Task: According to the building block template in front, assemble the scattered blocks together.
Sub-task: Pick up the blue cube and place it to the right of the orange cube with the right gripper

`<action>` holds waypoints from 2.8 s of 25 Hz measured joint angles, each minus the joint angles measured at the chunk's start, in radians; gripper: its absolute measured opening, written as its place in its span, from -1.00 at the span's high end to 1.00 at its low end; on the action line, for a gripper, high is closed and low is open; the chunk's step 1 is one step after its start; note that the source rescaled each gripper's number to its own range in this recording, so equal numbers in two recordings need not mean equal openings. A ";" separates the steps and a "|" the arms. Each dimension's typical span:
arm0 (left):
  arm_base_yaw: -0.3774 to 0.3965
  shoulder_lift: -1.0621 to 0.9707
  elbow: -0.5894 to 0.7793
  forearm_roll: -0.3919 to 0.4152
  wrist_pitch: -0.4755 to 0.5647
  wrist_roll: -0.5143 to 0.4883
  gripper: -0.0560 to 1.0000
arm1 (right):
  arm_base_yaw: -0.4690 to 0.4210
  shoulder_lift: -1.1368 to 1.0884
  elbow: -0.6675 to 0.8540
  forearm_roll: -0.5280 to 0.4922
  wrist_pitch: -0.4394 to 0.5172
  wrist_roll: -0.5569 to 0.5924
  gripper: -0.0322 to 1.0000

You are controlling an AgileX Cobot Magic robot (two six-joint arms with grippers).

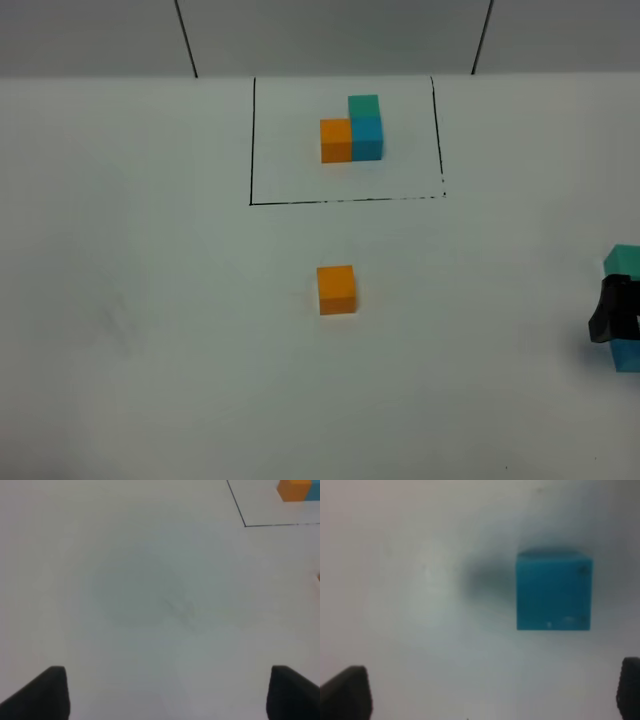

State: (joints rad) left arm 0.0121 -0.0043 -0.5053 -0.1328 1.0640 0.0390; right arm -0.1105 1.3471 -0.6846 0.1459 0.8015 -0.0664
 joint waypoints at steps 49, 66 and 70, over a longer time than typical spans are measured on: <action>0.000 0.000 0.000 -0.001 0.000 -0.001 -0.69 | -0.005 0.311 -0.001 -0.046 -0.136 -0.031 0.92; 0.000 0.000 0.000 -0.001 -0.001 -0.001 -0.69 | 0.514 0.371 -0.391 -0.214 0.195 -0.738 0.92; 0.000 0.000 0.000 -0.001 -0.001 -0.001 -0.69 | 0.570 0.530 -0.553 -0.291 0.261 -0.766 0.92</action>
State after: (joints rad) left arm 0.0121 -0.0043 -0.5053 -0.1336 1.0631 0.0377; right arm 0.4599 1.8775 -1.2377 -0.1455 1.0629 -0.8324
